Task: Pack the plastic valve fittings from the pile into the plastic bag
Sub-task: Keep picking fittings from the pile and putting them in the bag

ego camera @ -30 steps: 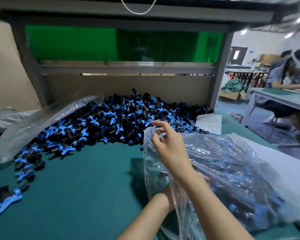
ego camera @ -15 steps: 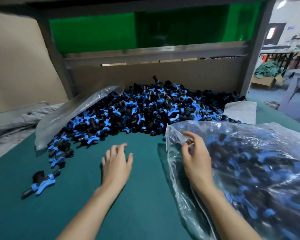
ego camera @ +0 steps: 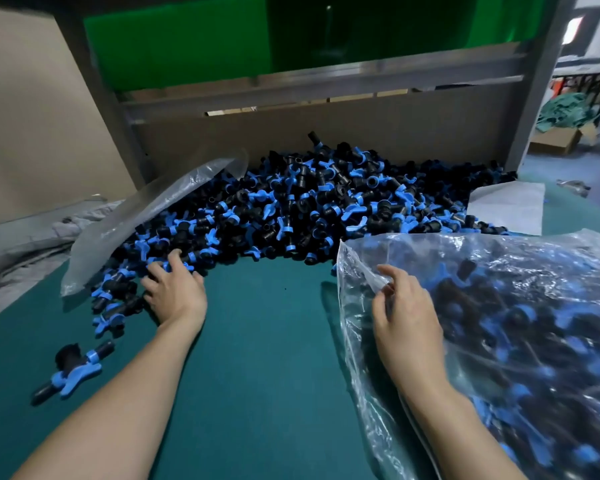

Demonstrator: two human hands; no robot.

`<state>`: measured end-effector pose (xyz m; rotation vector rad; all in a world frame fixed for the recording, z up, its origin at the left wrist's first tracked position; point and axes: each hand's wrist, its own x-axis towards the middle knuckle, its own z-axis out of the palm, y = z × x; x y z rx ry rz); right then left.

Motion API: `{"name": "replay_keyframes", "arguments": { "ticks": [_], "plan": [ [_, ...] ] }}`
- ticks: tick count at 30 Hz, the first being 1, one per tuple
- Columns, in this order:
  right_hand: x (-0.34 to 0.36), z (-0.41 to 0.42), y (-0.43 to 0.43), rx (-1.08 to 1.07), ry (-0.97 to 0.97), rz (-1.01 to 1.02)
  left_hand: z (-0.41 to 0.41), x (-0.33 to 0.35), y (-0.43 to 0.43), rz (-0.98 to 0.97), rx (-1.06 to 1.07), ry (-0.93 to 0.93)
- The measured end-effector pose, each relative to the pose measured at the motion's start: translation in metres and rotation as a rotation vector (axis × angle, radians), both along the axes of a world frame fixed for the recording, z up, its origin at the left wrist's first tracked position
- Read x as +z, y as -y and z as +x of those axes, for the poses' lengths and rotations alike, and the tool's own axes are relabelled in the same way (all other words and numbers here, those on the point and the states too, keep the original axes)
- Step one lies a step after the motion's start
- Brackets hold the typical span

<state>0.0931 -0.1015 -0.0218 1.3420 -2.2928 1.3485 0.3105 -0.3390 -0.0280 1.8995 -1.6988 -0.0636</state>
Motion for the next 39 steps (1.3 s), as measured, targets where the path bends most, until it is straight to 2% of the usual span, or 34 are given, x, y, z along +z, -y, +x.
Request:
{"name": "replay_keyframes", "arguments": {
  "ticks": [5,12,15,17,19,21,25,28,30,34,39],
  "plan": [
    [0.002,0.001,-0.001,-0.015,0.010,0.036,0.006,-0.004,-0.009,-0.089,-0.042,-0.051],
    [0.004,0.004,-0.003,-0.018,0.001,0.069,0.015,-0.003,-0.047,-0.254,-0.164,-0.320],
    [0.004,0.004,-0.004,-0.015,-0.020,0.083,0.012,0.003,-0.083,-0.356,-0.221,-0.552],
    [0.004,0.006,-0.004,-0.018,-0.044,0.090,0.001,0.007,-0.110,-0.276,-0.331,-0.810],
    [0.005,0.008,-0.003,-0.022,-0.080,0.092,-0.017,0.010,-0.134,-0.059,-0.488,-1.081],
    [0.007,0.010,-0.004,-0.008,-0.137,0.066,-0.034,0.012,-0.152,0.132,-0.626,-1.188],
    [0.007,0.012,-0.007,0.162,-0.308,-0.032,-0.053,0.014,-0.166,0.302,-0.769,-1.190],
    [0.004,0.012,-0.007,0.304,-0.389,-0.004,-0.054,0.013,-0.168,0.393,-0.742,-1.185],
    [0.001,0.012,-0.004,0.326,-0.418,0.011,-0.052,0.012,-0.168,0.427,-0.732,-1.206],
    [-0.004,0.011,0.002,0.245,-0.431,-0.013,-0.052,0.012,-0.166,0.341,-0.745,-1.187],
    [-0.005,0.010,0.002,0.169,-0.381,0.060,-0.049,0.010,-0.163,0.220,-0.762,-1.167]
  ]
}}
